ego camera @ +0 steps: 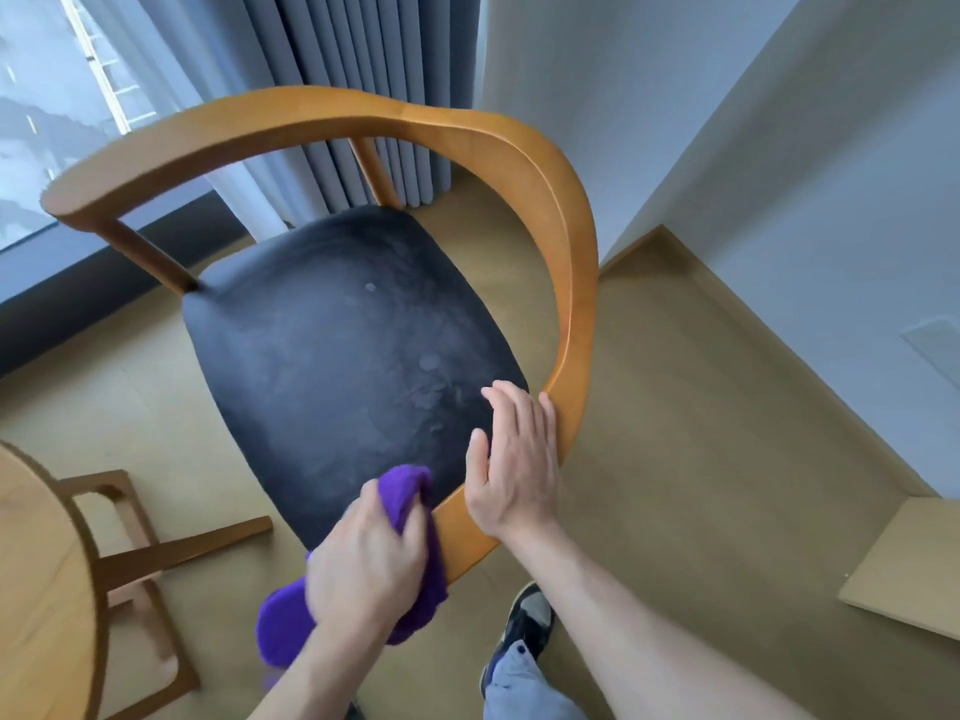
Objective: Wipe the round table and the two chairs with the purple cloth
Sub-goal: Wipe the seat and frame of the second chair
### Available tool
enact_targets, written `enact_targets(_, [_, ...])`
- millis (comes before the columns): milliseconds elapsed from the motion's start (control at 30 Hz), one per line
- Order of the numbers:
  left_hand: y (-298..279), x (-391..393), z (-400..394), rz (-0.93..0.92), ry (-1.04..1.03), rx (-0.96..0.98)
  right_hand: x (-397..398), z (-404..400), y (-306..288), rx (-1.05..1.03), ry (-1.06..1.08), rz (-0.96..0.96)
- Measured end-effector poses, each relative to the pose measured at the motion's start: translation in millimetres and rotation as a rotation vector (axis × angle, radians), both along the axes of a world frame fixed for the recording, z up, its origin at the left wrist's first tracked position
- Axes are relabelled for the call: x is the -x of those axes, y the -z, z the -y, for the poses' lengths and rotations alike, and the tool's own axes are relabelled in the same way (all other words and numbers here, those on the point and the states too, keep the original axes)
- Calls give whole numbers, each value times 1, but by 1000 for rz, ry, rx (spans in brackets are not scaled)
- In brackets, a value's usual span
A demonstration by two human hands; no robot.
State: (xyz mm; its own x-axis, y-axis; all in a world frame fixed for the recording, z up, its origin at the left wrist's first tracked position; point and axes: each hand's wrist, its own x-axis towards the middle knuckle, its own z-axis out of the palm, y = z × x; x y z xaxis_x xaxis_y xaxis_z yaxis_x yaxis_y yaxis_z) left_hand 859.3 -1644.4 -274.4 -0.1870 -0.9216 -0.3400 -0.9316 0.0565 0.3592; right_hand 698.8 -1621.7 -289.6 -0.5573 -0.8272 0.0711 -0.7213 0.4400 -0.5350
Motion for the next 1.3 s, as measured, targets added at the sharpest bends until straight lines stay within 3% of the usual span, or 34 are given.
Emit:
enact_targets(167, [4, 82, -2, -63, 47, -81, 10, -3, -5, 296, 93, 300])
enact_targets(400, [-2, 80, -3, -58, 32, -99, 13, -3, -12, 85, -34, 285])
enact_targets(467, [-8, 71, -1, -207, 1, -183, 14, -3, -15, -21, -92, 291])
enact_targets(567, [-21, 37, 15, -738, -185, -484, 13, -1, -21, -206, -304, 172])
enact_targets(633, [-24, 5, 20, -912, -307, -491, -5, 4, -26, -341, -504, 203])
enact_targets(800, [-22, -60, -11, -638, -273, -124, -79, -2, -37, -496, -796, 214])
enact_targets(967, [-23, -35, -12, -636, -201, -8, -70, -2, -36, -383, -781, 184])
enact_targets(1100, [-29, 16, -10, -701, -70, -100, -20, -7, -41, -330, -703, 123])
enact_targets(1300, [-38, 98, 0, -838, -31, -280, 87, -3, -61, -432, -652, 31])
